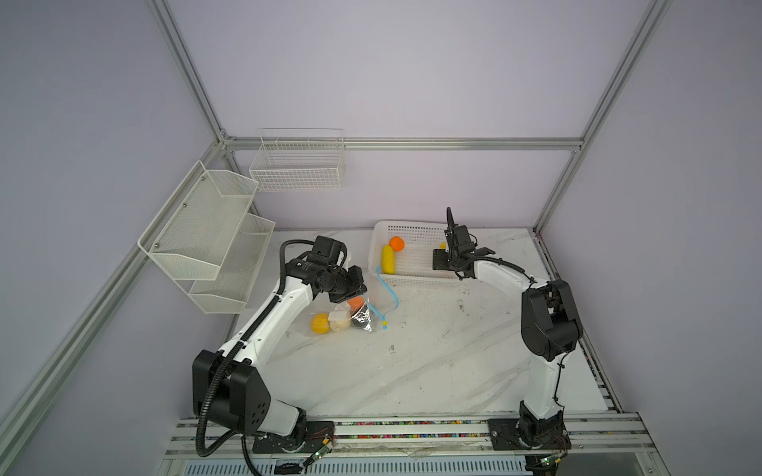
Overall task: Place the food in the zip-top bag and seal the zipper
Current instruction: 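Move the right gripper back over the basket above the yellow banana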
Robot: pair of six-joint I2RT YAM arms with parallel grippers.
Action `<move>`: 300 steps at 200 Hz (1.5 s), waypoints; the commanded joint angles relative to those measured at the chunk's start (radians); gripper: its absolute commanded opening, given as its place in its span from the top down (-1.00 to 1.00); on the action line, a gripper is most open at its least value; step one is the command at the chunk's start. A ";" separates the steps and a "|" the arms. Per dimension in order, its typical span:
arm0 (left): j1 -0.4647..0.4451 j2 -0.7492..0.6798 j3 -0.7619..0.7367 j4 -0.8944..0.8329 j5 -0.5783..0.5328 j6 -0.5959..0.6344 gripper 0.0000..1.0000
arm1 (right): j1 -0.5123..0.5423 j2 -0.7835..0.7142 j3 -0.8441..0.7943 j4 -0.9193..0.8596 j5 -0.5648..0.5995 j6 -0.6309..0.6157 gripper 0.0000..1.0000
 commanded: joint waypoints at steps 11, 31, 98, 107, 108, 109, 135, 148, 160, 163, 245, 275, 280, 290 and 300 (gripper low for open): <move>0.008 -0.021 0.022 0.003 0.020 0.036 1.00 | -0.008 -0.028 -0.047 0.014 0.034 -0.009 -0.43; 0.008 -0.021 0.032 0.003 0.029 0.039 1.00 | -0.029 -0.041 -0.071 0.004 0.047 0.001 -0.43; 0.008 -0.099 -0.005 0.007 0.004 0.041 1.00 | -0.110 -0.093 -0.100 -0.002 0.086 -0.010 -0.43; 0.008 -0.098 -0.005 0.008 0.004 0.042 1.00 | -0.125 -0.097 -0.103 -0.002 0.092 -0.011 -0.43; 0.008 -0.098 -0.004 0.009 0.004 0.042 1.00 | -0.127 -0.098 -0.103 -0.001 0.093 -0.012 -0.43; 0.008 -0.098 -0.003 0.009 0.005 0.043 1.00 | -0.127 -0.098 -0.103 -0.001 0.093 -0.012 -0.43; 0.008 -0.075 0.023 0.008 0.021 0.053 1.00 | -0.152 -0.111 -0.107 0.005 0.112 -0.025 -0.43; 0.008 -0.066 0.031 0.006 0.018 0.058 1.00 | -0.159 -0.101 -0.099 0.004 0.116 -0.027 -0.43; 0.008 -0.059 0.036 0.003 0.015 0.063 1.00 | -0.163 -0.089 -0.086 0.002 0.115 -0.027 -0.43; 0.008 -0.057 0.038 0.002 0.013 0.065 1.00 | -0.163 -0.085 -0.083 0.002 0.115 -0.026 -0.43; 0.009 0.066 0.129 -0.003 0.051 0.079 1.00 | -0.103 -0.130 -0.017 0.056 -0.089 -0.011 -0.39; 0.009 0.088 0.154 -0.003 0.059 0.082 1.00 | -0.024 -0.057 0.049 0.106 -0.144 -0.023 -0.38; 0.009 0.091 0.155 -0.003 0.060 0.082 1.00 | -0.015 -0.037 0.068 0.102 -0.150 -0.026 -0.39; 0.009 0.093 0.154 -0.003 0.061 0.082 1.00 | 0.009 0.001 0.108 0.090 -0.161 -0.030 -0.38; 0.008 0.094 0.150 -0.003 0.061 0.082 1.00 | 0.032 0.036 0.148 0.073 -0.176 -0.034 -0.38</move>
